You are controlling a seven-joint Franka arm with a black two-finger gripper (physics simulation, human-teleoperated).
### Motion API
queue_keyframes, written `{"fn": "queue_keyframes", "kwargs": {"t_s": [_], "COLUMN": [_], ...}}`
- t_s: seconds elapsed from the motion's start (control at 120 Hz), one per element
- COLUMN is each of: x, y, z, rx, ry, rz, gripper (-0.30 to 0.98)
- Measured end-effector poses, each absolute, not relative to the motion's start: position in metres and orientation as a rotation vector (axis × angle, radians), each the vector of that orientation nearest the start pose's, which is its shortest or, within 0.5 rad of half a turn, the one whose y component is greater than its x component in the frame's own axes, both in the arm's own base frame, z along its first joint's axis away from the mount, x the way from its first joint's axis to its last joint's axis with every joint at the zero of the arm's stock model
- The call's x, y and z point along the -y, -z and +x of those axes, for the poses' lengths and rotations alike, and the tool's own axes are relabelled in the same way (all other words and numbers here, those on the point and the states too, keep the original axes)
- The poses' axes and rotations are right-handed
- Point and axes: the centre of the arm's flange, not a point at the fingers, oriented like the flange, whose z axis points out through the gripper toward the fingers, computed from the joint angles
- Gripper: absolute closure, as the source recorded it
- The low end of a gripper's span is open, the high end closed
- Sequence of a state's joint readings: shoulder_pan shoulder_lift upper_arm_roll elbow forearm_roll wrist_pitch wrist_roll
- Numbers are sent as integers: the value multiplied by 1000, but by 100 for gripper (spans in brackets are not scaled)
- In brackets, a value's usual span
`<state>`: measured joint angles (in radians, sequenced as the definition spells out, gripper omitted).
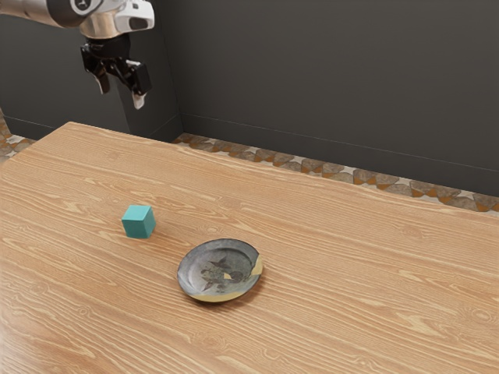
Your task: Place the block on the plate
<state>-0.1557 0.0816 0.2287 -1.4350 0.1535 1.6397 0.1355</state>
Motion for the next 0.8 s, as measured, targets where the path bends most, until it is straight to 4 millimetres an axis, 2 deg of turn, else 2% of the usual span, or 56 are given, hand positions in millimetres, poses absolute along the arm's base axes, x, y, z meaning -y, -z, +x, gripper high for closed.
{"fn": "queue_keyframes", "kwargs": {"t_s": [0.075, 0.108, 0.158, 0.258, 0.325, 0.367, 0.417, 0.633, 0.8], "x": [-48, -47, -51, -92, -103, -112, -121, -158, -175], "y": [-648, -635, -608, -548, -503, -473, -451, -399, -364], "z": [586, 594, 607, 624, 637, 638, 638, 636, 640], "rx": [-105, -106, -89, 35, 75, 104, 136, 270, 324], "ry": [142, 123, 81, 1, -52, -87, -99, -87, -93], "rz": [-2956, -2960, -2978, -3022, -3039, -3052, -3065, -3107, -3108], "gripper": [0, 0, 0, 0, 0, 0, 0, 0, 0]}}
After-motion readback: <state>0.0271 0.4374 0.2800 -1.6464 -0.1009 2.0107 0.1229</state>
